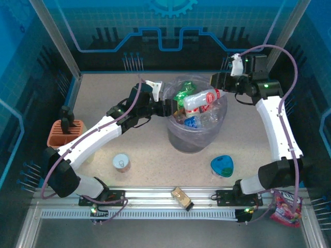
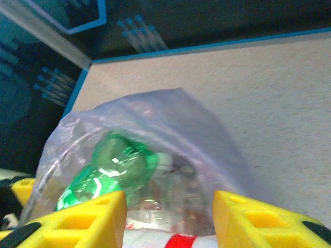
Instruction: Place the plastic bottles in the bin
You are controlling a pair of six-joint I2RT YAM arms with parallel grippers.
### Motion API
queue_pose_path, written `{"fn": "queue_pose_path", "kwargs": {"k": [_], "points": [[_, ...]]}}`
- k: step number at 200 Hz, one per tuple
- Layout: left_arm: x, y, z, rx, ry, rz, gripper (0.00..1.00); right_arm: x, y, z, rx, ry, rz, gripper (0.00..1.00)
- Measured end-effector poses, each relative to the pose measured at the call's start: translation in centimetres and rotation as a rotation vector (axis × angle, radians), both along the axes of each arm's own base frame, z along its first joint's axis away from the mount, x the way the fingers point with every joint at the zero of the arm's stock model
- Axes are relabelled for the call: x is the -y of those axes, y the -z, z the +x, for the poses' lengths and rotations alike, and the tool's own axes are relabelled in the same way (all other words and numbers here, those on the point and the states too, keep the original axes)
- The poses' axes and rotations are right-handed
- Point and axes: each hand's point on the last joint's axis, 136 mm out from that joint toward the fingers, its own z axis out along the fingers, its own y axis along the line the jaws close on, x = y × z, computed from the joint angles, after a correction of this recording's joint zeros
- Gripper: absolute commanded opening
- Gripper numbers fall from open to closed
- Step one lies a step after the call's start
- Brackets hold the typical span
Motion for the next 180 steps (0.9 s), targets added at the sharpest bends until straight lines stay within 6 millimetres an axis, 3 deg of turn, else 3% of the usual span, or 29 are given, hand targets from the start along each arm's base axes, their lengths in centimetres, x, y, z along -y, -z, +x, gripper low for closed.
{"fn": "queue_pose_path", "kwargs": {"k": [19, 34, 94, 150, 180], "points": [[0.0, 0.0, 0.0, 0.0, 0.0, 0.001, 0.72, 3.4, -1.1, 0.3, 0.035, 0.084, -0.017, 0.5], [0.0, 0.0, 0.0, 0.001, -0.002, 0.002, 0.72, 4.5, -1.6, 0.2, 0.047, 0.112, -0.016, 0.53], [0.0, 0.0, 0.0, 0.002, -0.002, 0.002, 0.72, 3.2, 0.1, -0.3, 0.003, 0.058, 0.018, 0.54], [0.0, 0.0, 0.0, 0.0, -0.003, 0.001, 0.72, 0.0, 0.3, -0.8, 0.001, -0.05, 0.09, 0.48], [-0.1, 0.1, 0.1, -0.001, -0.004, 0.001, 0.72, -0.8, 0.1, -0.9, 0.001, -0.082, 0.131, 0.48]]}}
